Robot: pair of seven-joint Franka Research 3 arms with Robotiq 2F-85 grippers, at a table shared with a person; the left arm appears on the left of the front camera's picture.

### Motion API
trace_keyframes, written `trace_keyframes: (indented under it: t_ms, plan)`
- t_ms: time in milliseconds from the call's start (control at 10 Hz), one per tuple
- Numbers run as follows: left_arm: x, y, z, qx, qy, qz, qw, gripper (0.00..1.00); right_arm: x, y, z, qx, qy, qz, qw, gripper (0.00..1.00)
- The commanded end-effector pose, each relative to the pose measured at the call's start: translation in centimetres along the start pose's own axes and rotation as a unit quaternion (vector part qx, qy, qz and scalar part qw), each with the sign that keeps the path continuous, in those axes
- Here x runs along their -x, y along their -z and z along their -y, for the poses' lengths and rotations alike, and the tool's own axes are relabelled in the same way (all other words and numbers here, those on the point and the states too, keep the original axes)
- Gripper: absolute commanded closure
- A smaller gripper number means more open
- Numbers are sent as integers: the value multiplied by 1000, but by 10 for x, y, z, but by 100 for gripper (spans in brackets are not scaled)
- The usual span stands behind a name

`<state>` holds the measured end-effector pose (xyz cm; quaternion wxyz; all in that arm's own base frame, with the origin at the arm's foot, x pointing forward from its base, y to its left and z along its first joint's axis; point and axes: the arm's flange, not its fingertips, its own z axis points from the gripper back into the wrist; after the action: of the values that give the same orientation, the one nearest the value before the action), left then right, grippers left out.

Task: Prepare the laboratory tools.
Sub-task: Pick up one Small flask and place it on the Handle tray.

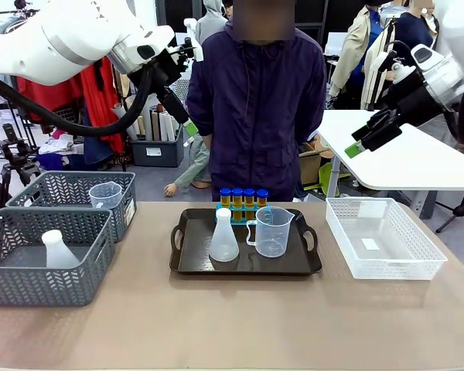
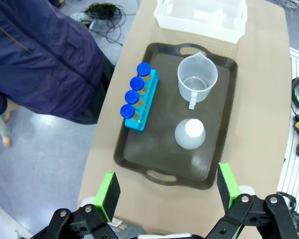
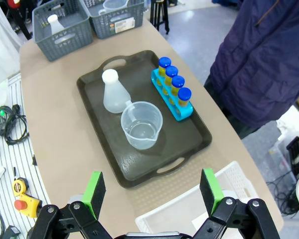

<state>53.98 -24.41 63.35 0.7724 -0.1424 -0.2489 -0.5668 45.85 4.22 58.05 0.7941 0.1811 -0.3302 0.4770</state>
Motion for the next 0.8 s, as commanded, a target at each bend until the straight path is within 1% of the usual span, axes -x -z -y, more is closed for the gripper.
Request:
trace_keyframes:
  t_ms: [0,700]
  plan:
    - [1,-1,0,0,-1,0,1000,0,-1,0,0,-4,-1,9,1000,0]
    - [1,-1,0,0,-1,0,1000,0,-1,0,0,-4,-1,9,1000,0]
